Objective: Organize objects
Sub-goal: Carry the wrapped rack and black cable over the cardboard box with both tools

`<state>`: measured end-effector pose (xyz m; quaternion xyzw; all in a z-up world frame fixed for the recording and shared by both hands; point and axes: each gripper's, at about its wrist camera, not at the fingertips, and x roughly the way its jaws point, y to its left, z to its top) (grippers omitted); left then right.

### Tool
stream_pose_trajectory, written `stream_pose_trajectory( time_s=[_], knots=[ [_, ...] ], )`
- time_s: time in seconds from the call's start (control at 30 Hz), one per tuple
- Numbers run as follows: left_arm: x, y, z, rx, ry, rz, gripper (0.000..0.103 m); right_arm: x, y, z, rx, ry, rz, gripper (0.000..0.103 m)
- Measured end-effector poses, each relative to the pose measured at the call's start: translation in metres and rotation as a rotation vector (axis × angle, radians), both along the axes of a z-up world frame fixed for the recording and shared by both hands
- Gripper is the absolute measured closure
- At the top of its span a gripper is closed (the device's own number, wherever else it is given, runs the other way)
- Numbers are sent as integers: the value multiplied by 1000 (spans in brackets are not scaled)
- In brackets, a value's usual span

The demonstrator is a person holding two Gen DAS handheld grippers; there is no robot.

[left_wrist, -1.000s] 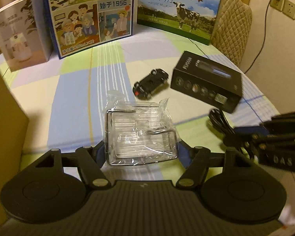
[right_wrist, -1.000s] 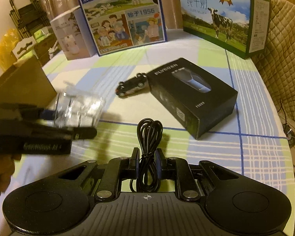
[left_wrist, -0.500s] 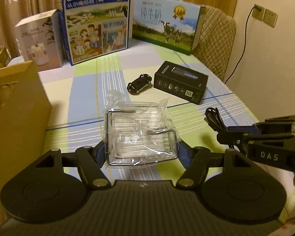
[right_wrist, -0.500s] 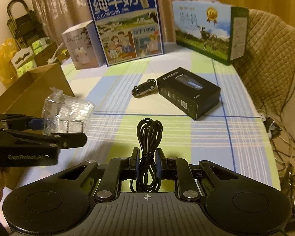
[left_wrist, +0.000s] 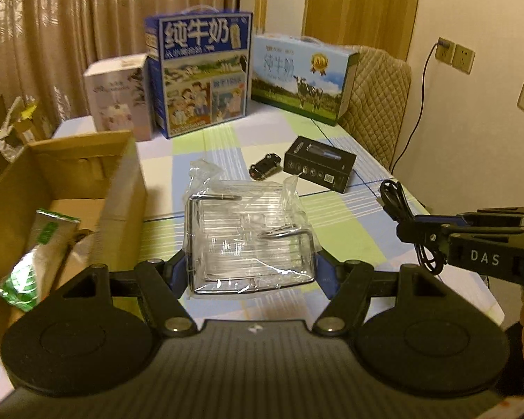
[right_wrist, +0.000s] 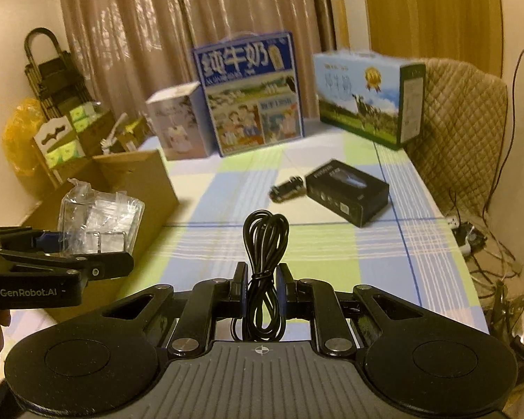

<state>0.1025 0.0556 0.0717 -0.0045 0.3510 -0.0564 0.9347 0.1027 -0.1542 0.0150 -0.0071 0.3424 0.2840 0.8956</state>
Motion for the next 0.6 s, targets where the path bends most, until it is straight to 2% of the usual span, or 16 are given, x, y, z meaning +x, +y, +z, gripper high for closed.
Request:
stream_pose_trajectory(
  time_s=[0.27, 0.6],
  knots=[
    [-47, 21, 26, 6, -25, 41, 37, -42, 19, 24, 30, -33, 49, 90],
    [-89, 59, 44, 27, -48, 114, 37, -78, 59, 35, 28, -55, 141, 90]
  ],
)
